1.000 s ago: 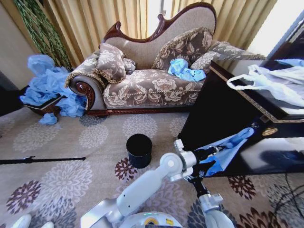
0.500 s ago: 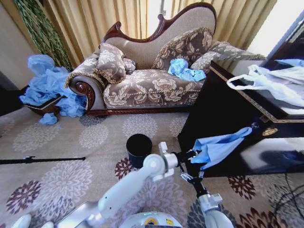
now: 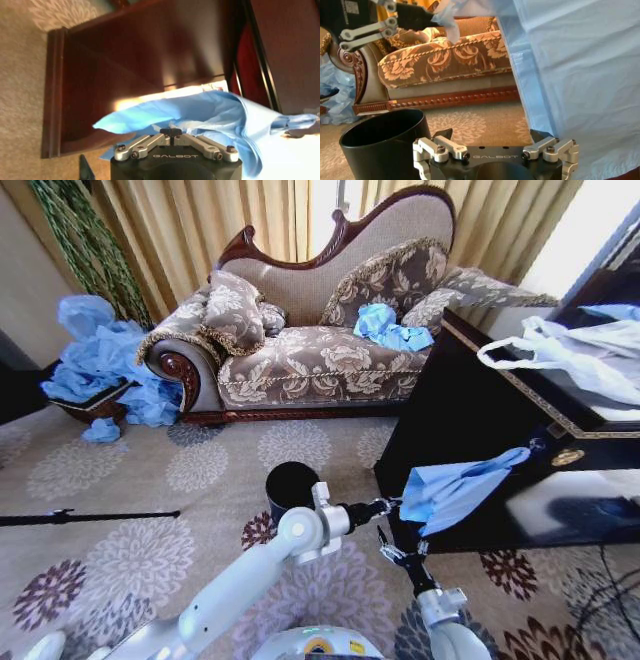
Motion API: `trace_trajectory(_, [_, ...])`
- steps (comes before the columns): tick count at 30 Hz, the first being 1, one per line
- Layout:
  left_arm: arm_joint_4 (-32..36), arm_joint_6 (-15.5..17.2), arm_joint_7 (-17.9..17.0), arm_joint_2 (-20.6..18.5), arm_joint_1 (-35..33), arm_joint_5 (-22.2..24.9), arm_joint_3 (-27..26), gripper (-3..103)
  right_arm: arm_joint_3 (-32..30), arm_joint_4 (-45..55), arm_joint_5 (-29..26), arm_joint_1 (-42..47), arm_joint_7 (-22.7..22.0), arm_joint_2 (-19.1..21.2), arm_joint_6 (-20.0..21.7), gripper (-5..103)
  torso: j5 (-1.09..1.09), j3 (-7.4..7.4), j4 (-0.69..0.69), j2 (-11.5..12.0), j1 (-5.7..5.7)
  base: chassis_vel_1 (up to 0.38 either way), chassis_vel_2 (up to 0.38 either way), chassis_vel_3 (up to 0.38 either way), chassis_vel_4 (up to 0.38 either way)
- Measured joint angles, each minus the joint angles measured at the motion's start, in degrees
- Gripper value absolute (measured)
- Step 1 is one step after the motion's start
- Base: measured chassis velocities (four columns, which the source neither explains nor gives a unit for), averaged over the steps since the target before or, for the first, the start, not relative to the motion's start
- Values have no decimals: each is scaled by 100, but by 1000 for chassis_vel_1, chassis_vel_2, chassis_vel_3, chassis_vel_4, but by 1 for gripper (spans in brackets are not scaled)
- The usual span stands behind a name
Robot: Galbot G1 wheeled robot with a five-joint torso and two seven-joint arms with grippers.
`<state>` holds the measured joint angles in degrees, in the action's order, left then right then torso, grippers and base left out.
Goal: Place a garbage bag over the trash bin.
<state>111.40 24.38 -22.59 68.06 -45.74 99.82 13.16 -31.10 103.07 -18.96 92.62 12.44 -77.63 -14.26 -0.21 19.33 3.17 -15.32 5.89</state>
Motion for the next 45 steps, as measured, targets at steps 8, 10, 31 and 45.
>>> trace_trajectory(8, [158,211,71,-490,-305,1,-388,0,11,-1,7,8,3,6,-6,100,0,0,0,0,0,0,0,0,0])
trace_trajectory(10, [223,313,139,-716,-414,0,-572,0,11,-3,6,11,9,9,-12,100,0,0,0,0,0,0,0,0,0])
trace_trajectory(31, [265,495,690,-1995,-758,-12,-1808,0,182,-43,16,15,138,-47,-58,100,1,0,0,0,0,0,0,0,0])
trace_trajectory(45, [153,355,994,-2376,-908,-150,-2063,0,250,-198,111,-32,223,-136,-123,100,1,0,-1,0,0,0,0,0,0])
